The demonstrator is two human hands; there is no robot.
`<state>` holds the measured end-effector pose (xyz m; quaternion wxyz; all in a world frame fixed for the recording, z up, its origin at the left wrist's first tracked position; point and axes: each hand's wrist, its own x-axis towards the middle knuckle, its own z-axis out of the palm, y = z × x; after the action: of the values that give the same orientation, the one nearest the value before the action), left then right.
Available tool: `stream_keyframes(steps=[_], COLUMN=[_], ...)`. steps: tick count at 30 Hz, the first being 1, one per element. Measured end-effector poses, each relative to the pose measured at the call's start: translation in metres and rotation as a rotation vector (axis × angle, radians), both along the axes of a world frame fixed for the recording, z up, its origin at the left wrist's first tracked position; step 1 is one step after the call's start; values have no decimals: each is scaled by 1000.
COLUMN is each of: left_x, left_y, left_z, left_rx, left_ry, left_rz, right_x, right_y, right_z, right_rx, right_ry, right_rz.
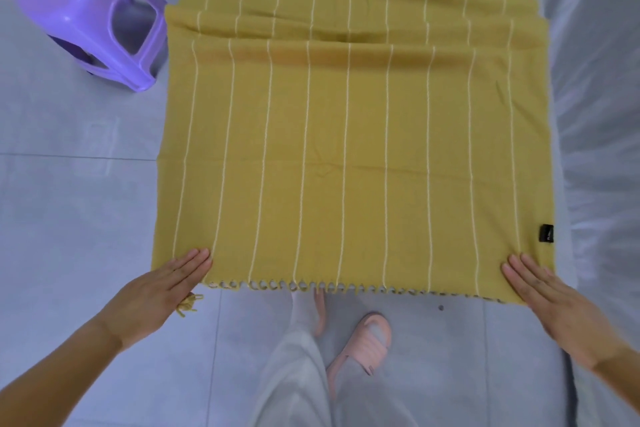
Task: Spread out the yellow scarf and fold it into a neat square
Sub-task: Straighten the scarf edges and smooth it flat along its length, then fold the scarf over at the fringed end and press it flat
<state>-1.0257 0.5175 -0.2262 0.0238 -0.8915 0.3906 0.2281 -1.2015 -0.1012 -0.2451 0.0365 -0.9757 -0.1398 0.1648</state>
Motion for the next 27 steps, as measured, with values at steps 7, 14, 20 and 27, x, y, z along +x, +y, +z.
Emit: stream_keyframes(steps=[7,14,20,27], left_x=[-3,4,2,-10], left_y=[-3,-36,-22,-28], left_z=[-17,-41,-44,-5], left_rx=[15,-102,-218,-514], left_ry=[-14,-150,-158,-145], left_rz=[-44,67,-29,141], right_x=[14,14,1,-42], right_y=[11,18,20,12], right_z=[-8,-27,-22,-5], right_rx=[3,74,216,177], right_ry=[22,-105,-149,44], right_rz=[-38,-56,-155,-270])
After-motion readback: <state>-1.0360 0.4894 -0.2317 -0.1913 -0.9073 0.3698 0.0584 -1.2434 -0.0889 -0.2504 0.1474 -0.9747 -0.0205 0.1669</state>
